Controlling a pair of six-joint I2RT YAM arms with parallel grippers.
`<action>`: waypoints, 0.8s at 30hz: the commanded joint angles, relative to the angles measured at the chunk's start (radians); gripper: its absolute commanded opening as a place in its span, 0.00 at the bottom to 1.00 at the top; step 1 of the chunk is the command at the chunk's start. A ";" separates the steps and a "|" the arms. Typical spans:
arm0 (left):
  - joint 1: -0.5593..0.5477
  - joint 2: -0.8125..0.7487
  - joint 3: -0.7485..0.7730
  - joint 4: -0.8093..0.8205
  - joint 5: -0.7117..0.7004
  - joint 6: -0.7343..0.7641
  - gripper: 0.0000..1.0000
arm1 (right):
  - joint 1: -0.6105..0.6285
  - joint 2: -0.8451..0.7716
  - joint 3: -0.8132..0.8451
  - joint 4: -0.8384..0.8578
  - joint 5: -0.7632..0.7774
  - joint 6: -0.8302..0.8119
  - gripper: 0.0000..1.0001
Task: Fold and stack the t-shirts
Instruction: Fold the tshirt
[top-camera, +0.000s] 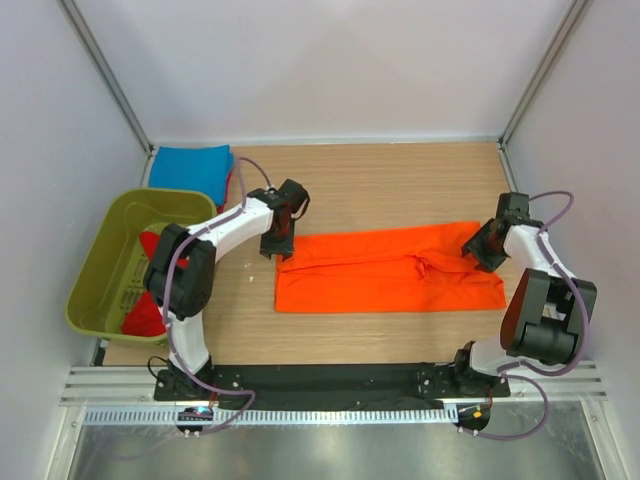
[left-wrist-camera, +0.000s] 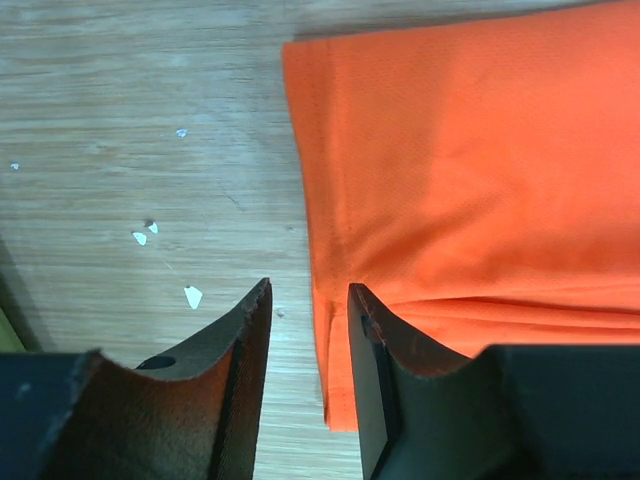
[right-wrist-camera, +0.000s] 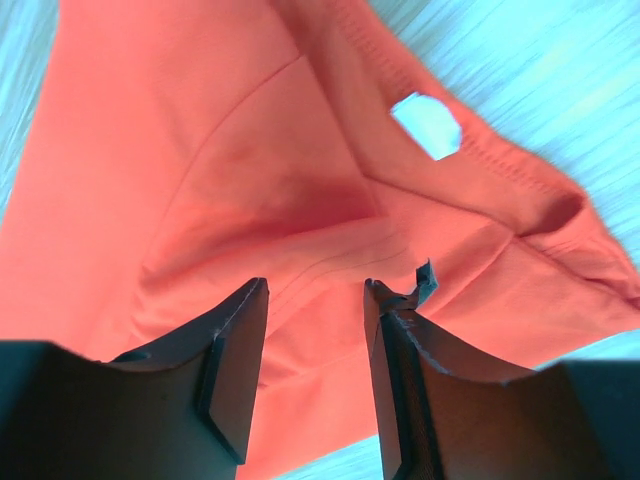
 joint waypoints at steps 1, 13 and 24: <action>0.021 0.003 -0.012 0.046 0.055 -0.023 0.37 | -0.052 0.006 0.043 0.009 0.033 -0.038 0.50; -0.043 -0.196 -0.010 0.268 0.219 -0.112 0.37 | -0.129 0.081 0.038 0.069 -0.068 -0.034 0.52; -0.063 -0.236 -0.056 0.228 0.253 -0.107 0.36 | -0.130 0.090 0.003 0.052 0.045 0.026 0.47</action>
